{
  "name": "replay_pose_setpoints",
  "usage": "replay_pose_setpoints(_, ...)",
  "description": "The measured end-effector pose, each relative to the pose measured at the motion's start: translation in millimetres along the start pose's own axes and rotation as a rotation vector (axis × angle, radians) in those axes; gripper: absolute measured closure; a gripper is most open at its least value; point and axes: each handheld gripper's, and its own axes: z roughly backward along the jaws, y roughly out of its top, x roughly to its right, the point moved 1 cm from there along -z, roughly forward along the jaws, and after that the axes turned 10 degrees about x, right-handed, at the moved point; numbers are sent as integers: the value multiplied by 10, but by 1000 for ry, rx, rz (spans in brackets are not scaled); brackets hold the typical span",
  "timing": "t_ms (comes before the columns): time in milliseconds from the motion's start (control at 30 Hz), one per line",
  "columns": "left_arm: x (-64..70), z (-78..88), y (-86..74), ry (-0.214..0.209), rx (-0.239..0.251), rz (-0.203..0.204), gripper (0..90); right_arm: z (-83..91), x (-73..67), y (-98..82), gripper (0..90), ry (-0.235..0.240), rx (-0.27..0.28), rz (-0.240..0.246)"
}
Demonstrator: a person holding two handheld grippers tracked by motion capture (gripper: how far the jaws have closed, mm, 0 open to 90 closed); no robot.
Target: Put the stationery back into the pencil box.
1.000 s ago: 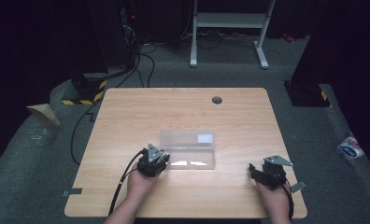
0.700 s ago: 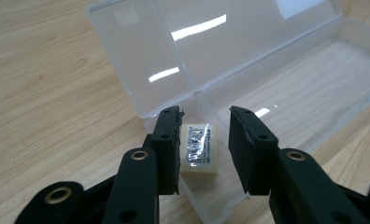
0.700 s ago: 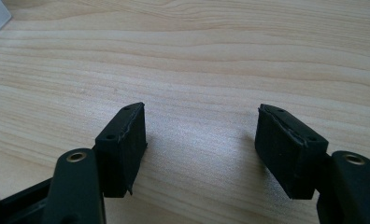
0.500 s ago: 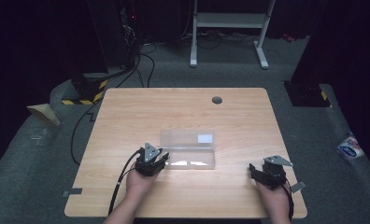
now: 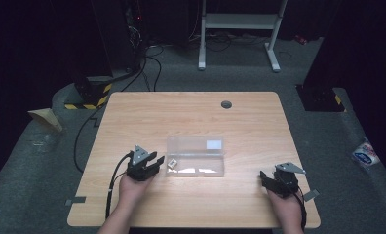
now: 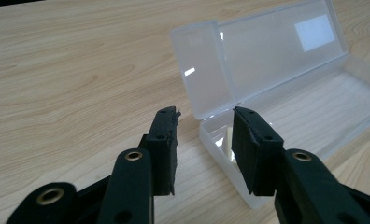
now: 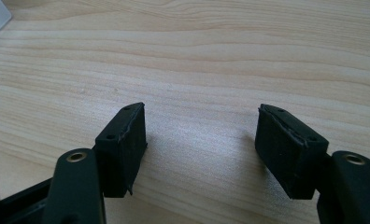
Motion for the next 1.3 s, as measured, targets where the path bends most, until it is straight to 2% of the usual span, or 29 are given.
replay_pose_setpoints(433, -468, 378, -154, 55, -16, 58, 553, -1, -2, 0, 335, 2, 0, -6)
replay_pose_setpoints(500, -530, 443, -180, 53, -18, 76, 518, -1, -2, 0, 335, 2, 0, -6)
replay_pose_setpoints(600, -599, 531, -239, 58, -34, 70, 467, -1, -2, 0, 334, 2, 0, -6)
replay_pose_setpoints(700, -635, 585, -340, 62, -93, 61, 401, 0, -2, 0, 335, 2, 0, -7)
replay_pose_setpoints(767, -662, 615, -418, 80, -152, 35, 342, 0, -2, 0, 335, 2, 0, -6)
replay_pose_setpoints(833, -674, 658, -508, 102, -190, 21, 271, 0, -2, 0, 335, 2, 0, -6)
replay_pose_setpoints(900, -703, 712, -608, 107, -217, 32, 233, 0, -3, 0, 335, 2, 0, -6)
replay_pose_setpoints(1000, -726, 785, -696, 107, -209, 17, 164, 0, 0, 0, 335, 2, 0, 0)
replay_pose_setpoints(1133, -718, 797, -718, 151, -195, 32, 131, 0, -1, 0, 335, 2, 0, 1)
replay_pose_setpoints(1300, -724, 780, -713, 142, -199, 31, 111, 1, -1, -1, 336, 2, 0, 0)
